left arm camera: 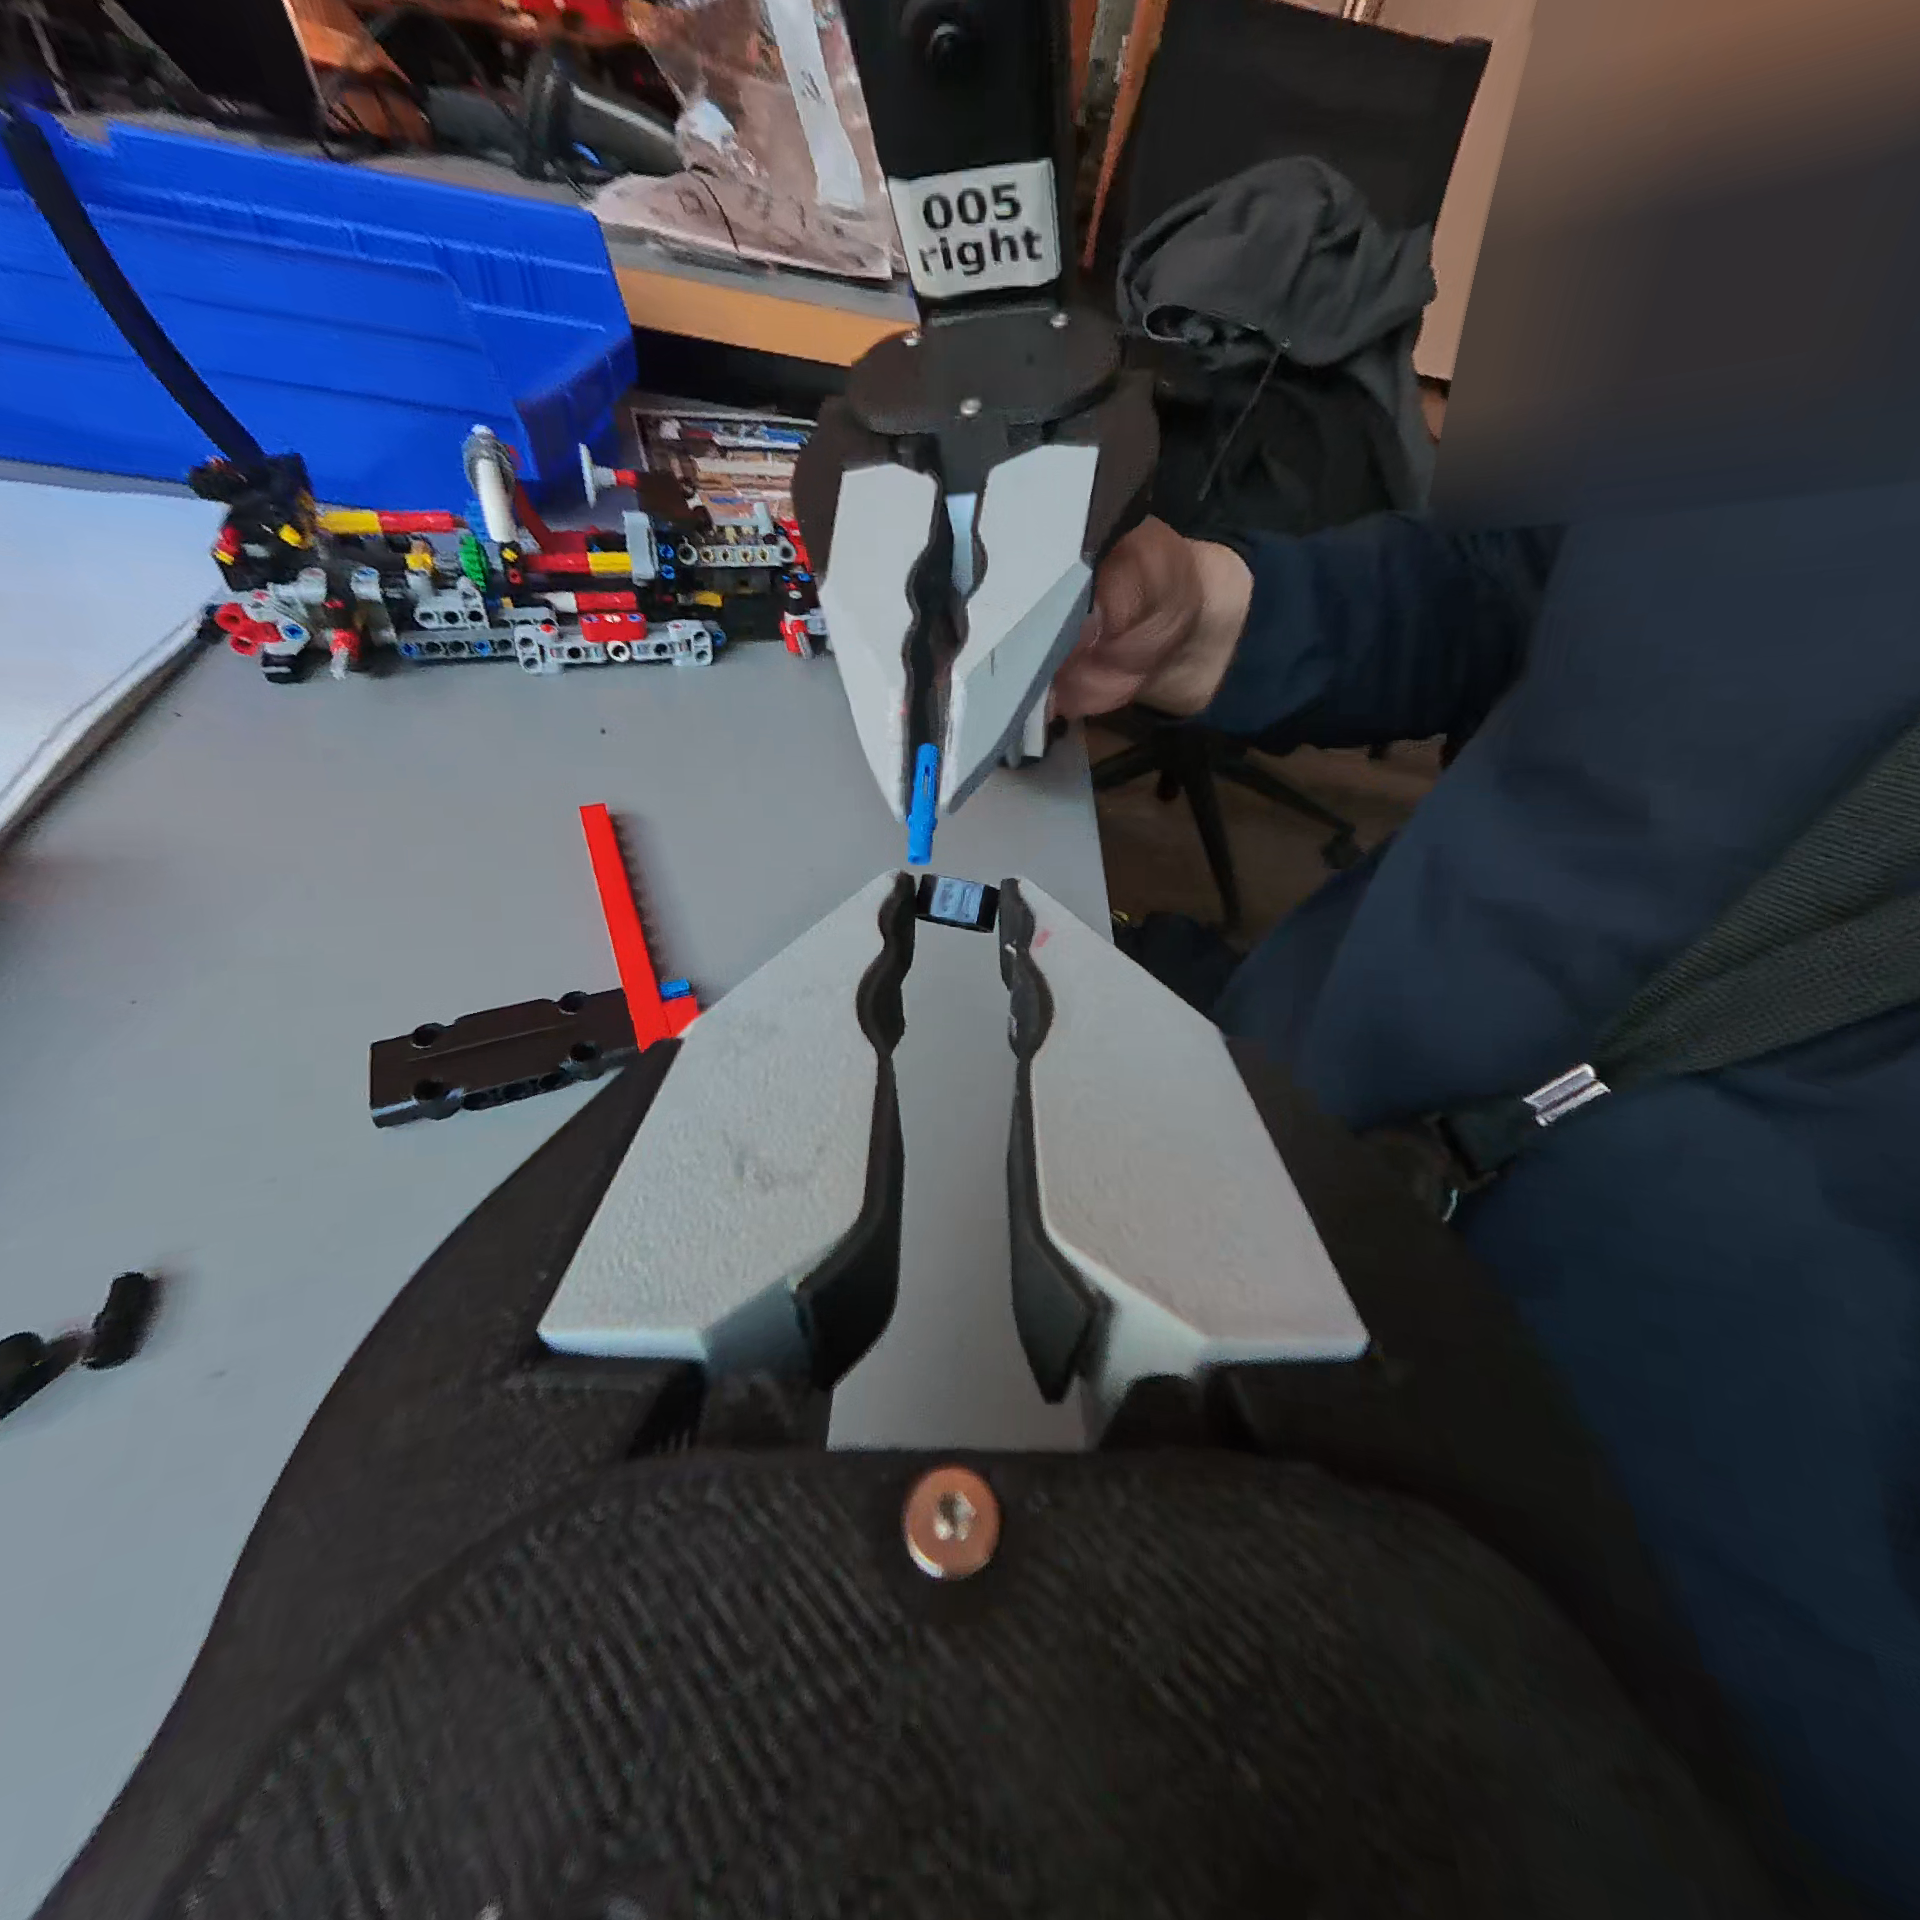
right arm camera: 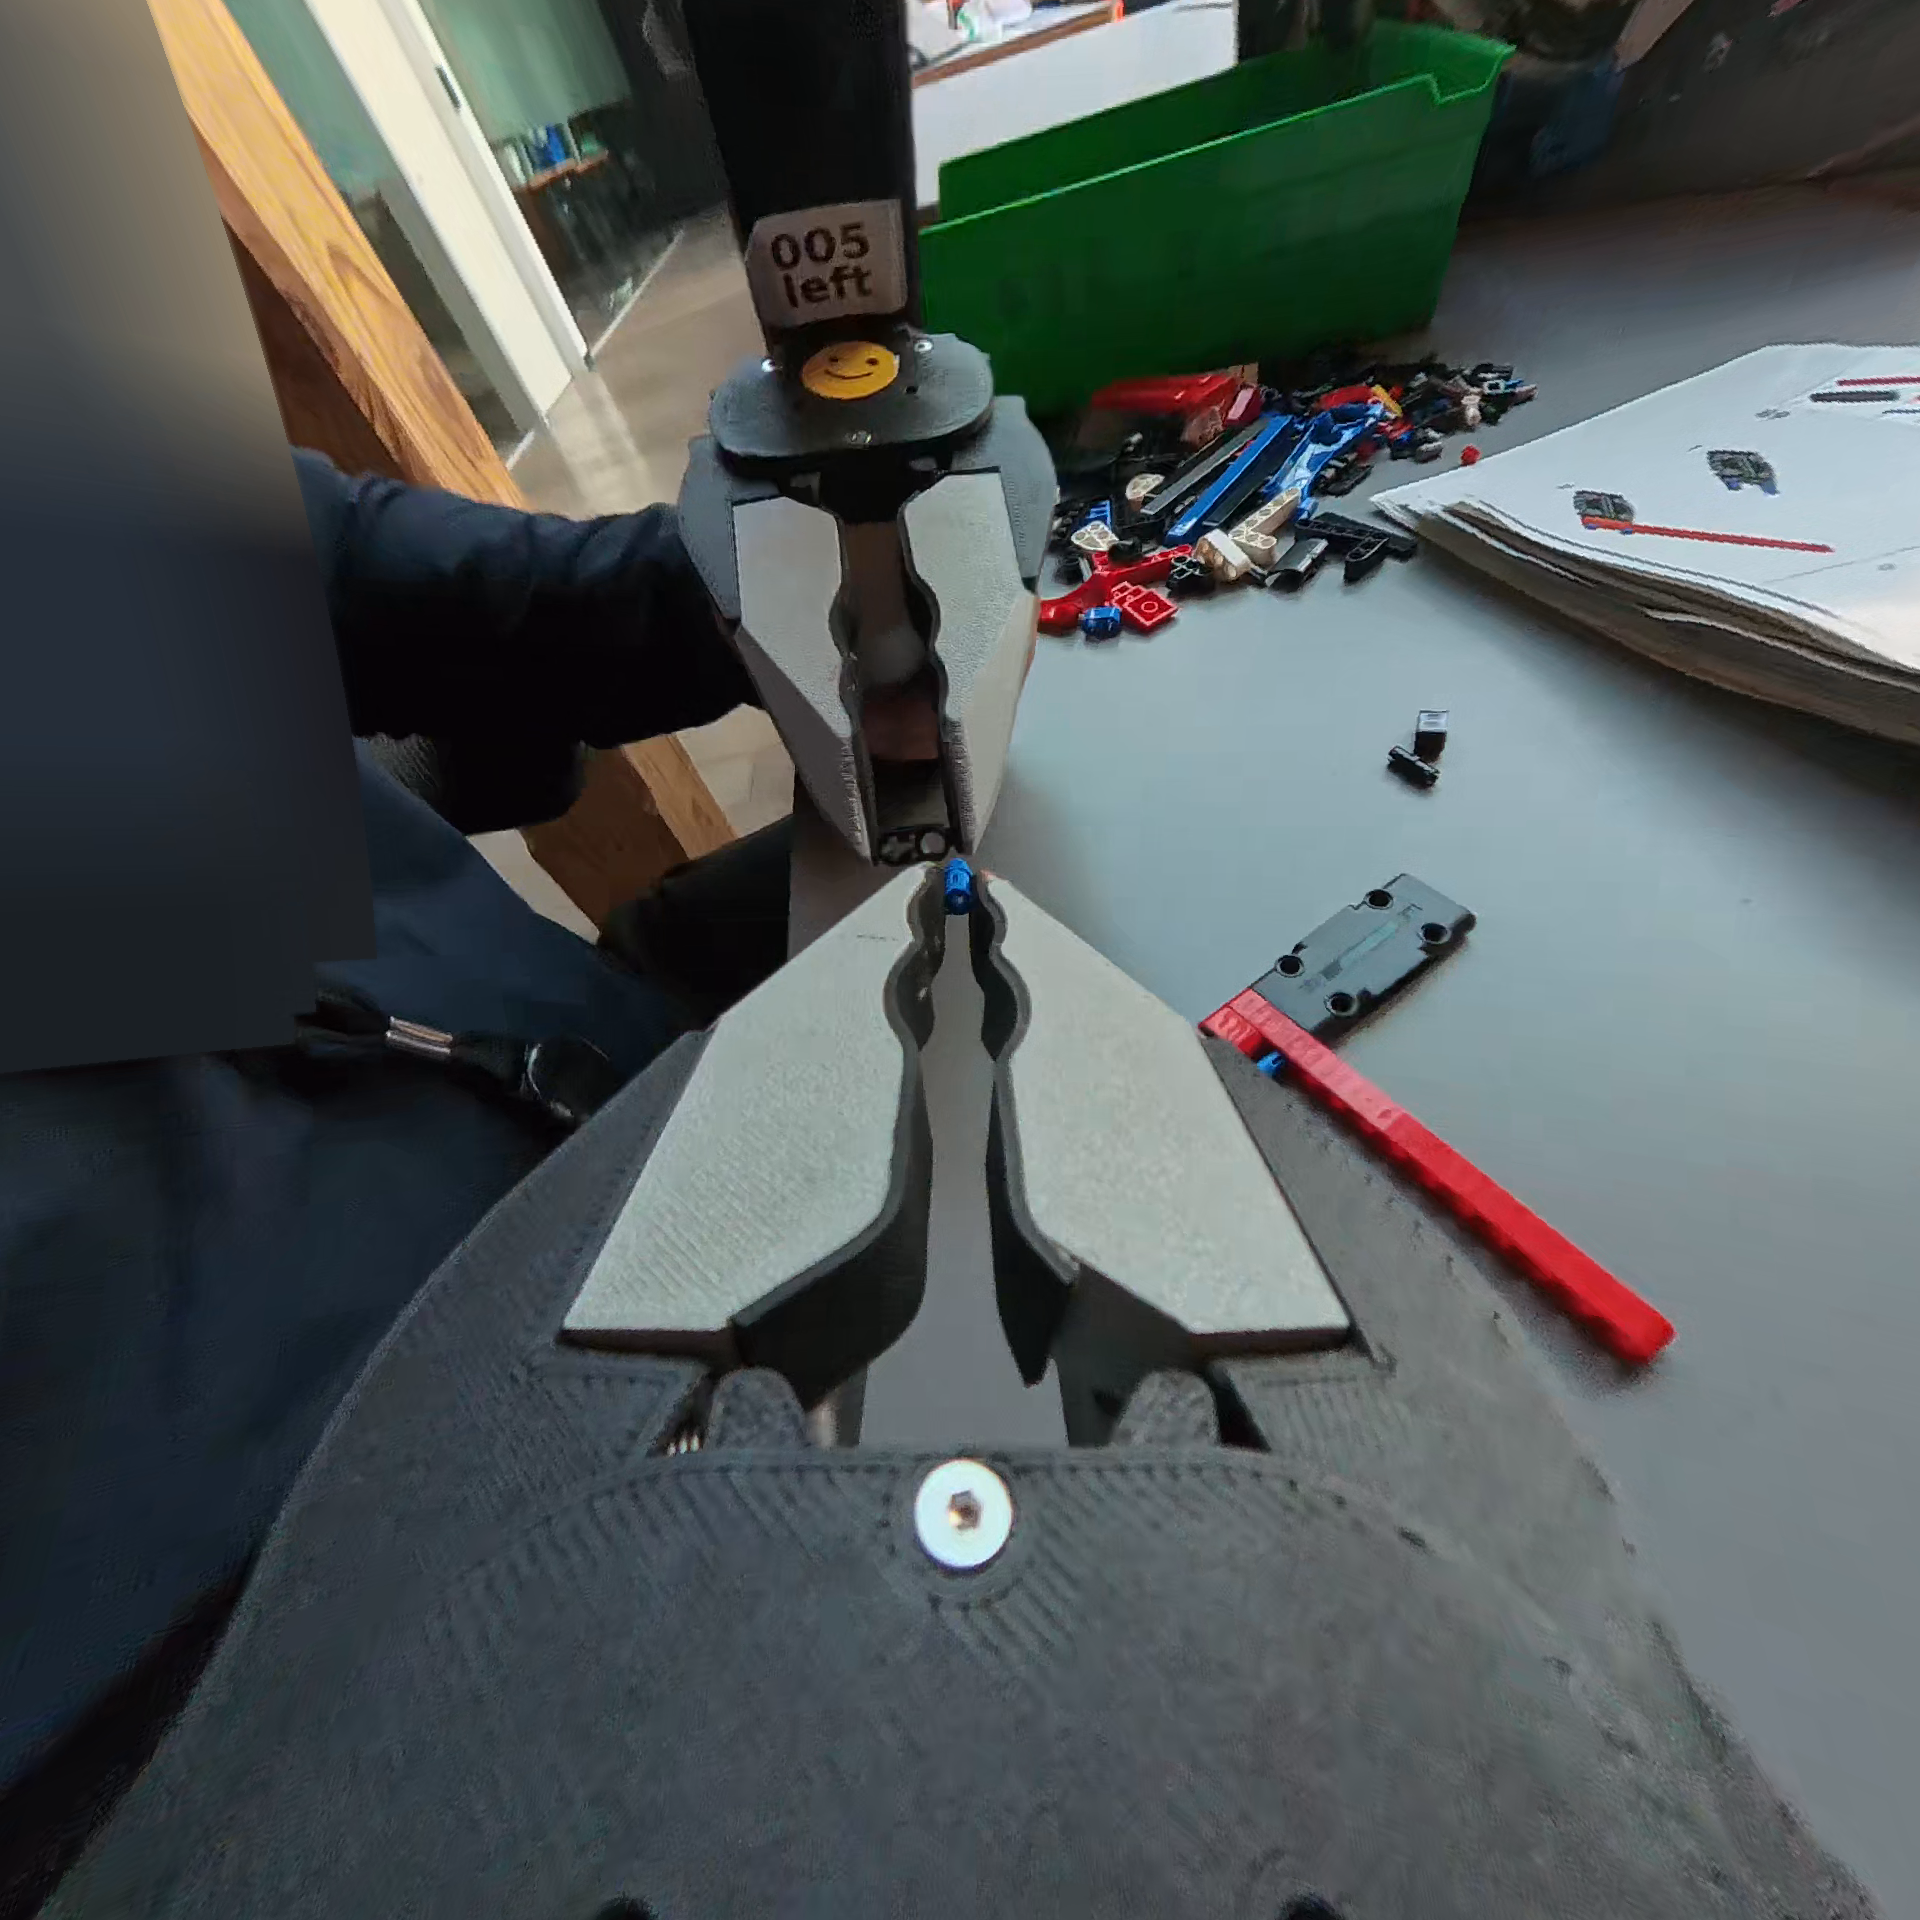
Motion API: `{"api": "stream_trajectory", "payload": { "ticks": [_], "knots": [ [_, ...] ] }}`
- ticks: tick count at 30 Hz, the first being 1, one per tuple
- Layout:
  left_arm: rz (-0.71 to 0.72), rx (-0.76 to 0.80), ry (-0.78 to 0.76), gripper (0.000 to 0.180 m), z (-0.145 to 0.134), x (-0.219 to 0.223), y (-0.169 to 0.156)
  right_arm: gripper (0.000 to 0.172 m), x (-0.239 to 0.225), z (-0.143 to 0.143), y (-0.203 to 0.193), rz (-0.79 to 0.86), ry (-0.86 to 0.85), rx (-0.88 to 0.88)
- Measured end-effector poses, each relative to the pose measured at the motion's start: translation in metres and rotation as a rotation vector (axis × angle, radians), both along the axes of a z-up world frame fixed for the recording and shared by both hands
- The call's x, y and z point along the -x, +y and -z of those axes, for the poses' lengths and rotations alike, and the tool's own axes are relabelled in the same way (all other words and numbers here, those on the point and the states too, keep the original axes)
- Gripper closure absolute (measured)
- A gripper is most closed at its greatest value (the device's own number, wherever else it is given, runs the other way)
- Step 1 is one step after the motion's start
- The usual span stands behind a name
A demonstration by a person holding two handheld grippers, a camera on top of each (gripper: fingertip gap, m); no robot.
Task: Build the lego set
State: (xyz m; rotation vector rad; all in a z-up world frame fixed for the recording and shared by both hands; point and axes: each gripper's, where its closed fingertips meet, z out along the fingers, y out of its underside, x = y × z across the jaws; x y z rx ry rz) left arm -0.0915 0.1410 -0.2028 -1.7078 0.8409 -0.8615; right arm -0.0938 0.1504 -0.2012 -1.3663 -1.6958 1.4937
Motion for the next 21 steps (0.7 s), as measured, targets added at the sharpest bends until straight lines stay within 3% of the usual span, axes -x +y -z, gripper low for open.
{"api": "stream_trajectory", "payload": {
  "ticks": [8,21],
  "knots": [
    [0.018,0.017,-0.090,0.166,-0.009,0.006,0.007,0.170,0.009,-0.012,0.002,-0.037,0.042,-0.016],
    [-0.006,0.099,-0.071,0.167,0.000,0.007,0.020,0.170,0.008,-0.001,0.015,-0.022,-0.025,-0.086]
  ]
}}
